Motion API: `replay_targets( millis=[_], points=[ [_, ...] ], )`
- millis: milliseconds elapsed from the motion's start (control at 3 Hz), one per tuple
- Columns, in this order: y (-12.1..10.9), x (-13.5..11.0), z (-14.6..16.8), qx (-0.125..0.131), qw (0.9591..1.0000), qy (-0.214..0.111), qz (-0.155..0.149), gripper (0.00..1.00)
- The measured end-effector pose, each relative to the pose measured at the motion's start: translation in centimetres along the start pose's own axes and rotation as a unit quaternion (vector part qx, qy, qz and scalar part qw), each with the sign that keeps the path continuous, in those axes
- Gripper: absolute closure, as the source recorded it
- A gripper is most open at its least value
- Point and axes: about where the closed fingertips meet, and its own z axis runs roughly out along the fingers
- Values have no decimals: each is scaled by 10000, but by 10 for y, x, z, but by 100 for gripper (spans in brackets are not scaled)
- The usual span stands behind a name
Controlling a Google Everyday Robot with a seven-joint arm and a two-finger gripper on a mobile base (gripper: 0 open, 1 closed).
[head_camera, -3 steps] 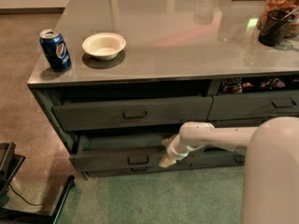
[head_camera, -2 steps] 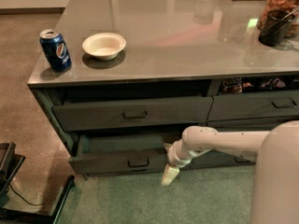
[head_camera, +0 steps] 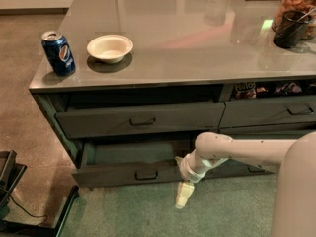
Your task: Open middle drawer
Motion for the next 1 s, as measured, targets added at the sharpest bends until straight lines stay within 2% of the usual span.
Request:
replay_targets(
  millis=[333, 667, 1000],
  points=[
    [15, 1, -9, -411, 9991, 98, 51, 0],
    [31, 0, -22, -873, 9958, 268, 84, 0],
    [31, 0, -22, -873, 9958, 268, 84, 0]
  ],
)
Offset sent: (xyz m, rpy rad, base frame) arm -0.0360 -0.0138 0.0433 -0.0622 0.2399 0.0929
